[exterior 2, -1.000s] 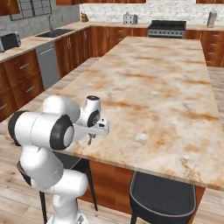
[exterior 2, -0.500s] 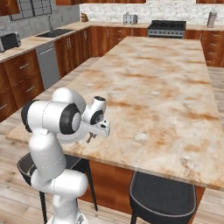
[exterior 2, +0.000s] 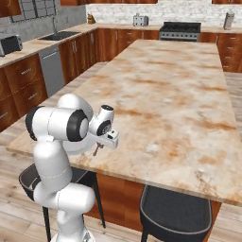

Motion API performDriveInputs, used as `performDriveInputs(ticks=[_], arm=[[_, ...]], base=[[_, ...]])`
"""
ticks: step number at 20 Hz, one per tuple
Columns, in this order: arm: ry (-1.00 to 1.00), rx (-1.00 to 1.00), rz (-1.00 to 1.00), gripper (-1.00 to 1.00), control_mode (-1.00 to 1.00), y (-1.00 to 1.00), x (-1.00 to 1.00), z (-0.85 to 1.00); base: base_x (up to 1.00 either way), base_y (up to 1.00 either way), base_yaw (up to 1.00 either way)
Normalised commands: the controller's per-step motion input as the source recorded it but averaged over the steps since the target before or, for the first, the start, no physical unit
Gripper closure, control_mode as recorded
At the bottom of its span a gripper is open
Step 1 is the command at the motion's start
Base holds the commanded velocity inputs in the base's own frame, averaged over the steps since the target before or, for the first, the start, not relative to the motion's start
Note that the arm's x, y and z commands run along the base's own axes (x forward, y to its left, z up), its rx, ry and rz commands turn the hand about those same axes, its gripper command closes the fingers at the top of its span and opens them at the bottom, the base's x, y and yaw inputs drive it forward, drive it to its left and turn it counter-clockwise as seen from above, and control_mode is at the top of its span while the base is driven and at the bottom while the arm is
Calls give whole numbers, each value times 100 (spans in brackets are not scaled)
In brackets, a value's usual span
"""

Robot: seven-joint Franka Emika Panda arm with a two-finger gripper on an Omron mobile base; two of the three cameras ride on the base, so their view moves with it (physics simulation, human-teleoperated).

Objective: Take the fork and place it on the left side of the plate. Then take the spoon and place it on the right side of the plate. Make sure they're directly next to the plate.

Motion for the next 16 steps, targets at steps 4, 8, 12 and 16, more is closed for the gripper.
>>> performDriveInputs(ticks=[4,8,12,16], arm=[[0,0,-7,-100,-100,-4,20,-22],[0,0,0,-100,-100,-2,0,0],[0,-7,0,-100,-100,0,0,6],[-1,-8,-2,-100,-100,-13,-1,19]], base=[[0,0,0],[0,0,0],[0,0,0],[0,0,0]])
